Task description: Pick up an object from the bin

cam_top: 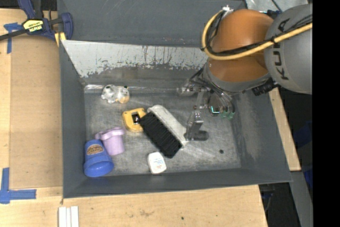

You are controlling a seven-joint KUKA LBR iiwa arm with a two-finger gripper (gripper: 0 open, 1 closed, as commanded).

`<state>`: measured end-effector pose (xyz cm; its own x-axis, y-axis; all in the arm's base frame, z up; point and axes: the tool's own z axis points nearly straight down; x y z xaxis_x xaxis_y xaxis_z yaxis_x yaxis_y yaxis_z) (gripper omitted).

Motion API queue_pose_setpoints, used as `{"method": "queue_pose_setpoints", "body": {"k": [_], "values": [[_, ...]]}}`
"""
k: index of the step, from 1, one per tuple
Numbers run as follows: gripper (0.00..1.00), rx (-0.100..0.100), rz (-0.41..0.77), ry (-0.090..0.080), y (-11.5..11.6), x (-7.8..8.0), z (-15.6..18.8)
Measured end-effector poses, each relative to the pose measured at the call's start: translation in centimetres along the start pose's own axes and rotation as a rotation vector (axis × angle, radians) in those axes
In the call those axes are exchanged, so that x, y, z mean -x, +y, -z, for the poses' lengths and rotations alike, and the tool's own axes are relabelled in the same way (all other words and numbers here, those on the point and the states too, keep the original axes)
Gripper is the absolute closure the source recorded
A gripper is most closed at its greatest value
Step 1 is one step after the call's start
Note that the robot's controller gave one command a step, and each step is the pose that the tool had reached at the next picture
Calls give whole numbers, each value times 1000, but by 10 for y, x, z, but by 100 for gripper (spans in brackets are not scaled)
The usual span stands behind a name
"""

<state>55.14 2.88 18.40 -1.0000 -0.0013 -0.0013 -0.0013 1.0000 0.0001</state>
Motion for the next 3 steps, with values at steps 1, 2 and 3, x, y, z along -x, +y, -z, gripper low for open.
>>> {"method": "queue_pose_setpoints", "body": {"k": [1, 2, 3], "values": [[0, 0, -1, -2, 0, 1, 1], [0, -1, 61, -6, 27, -10, -27], [100, 4, 355, -1, 52, 38, -108]]}}
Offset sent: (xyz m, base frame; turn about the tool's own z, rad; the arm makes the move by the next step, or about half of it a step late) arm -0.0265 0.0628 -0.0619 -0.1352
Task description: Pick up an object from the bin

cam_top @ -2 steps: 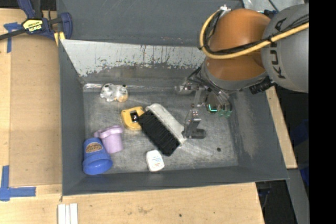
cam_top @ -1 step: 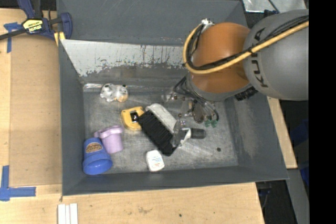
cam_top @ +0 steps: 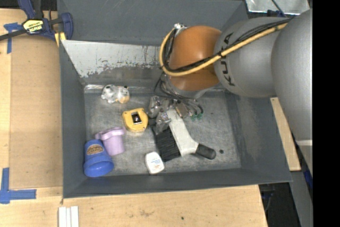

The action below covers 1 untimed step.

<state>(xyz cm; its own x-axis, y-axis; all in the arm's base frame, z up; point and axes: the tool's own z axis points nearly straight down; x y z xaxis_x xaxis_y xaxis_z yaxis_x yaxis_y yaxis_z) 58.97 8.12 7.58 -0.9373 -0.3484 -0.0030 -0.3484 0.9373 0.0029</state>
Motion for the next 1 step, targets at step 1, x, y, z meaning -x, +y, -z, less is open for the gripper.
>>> {"method": "queue_pose_setpoints", "body": {"k": [1], "values": [[100, 0, 0, 0, 0, 0, 0]]}}
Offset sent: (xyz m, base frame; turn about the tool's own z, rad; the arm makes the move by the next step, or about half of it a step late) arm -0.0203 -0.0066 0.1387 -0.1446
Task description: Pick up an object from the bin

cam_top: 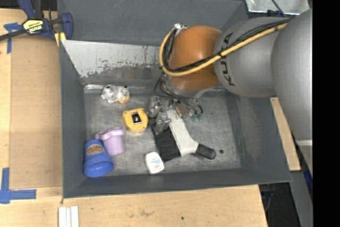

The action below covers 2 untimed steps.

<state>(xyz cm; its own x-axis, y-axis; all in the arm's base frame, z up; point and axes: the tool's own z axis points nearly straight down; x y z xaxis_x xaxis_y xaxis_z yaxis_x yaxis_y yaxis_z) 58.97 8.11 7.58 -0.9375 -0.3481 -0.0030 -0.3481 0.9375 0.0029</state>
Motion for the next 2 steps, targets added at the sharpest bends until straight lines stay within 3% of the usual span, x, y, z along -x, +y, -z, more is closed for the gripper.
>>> {"method": "queue_pose_setpoints", "body": {"k": [1, 2], "values": [[100, -1, 40, 5, 1, -9, 29], [100, -2, 132, 4, 15, -16, 90]]}}
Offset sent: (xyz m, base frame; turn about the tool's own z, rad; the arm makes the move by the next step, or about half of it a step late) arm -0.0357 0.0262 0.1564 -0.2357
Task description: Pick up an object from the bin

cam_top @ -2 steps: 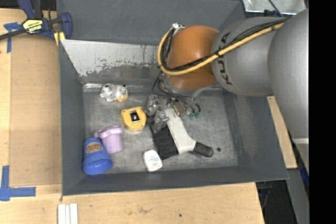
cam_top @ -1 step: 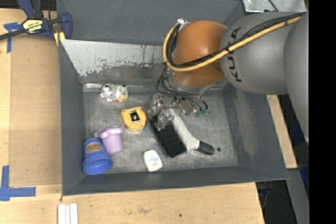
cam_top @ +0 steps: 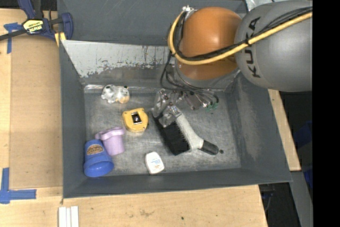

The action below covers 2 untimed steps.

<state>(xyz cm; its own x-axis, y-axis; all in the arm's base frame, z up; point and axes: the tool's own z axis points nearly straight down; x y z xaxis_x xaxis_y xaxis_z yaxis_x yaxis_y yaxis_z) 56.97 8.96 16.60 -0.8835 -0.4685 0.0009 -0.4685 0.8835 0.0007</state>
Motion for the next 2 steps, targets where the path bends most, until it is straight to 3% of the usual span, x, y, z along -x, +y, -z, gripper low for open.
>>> {"method": "queue_pose_setpoints", "body": {"k": [1, 2], "values": [[100, -4, 7, -12, 2, 5, 28], [0, -1, 30, -3, -5, -31, -34]]}}
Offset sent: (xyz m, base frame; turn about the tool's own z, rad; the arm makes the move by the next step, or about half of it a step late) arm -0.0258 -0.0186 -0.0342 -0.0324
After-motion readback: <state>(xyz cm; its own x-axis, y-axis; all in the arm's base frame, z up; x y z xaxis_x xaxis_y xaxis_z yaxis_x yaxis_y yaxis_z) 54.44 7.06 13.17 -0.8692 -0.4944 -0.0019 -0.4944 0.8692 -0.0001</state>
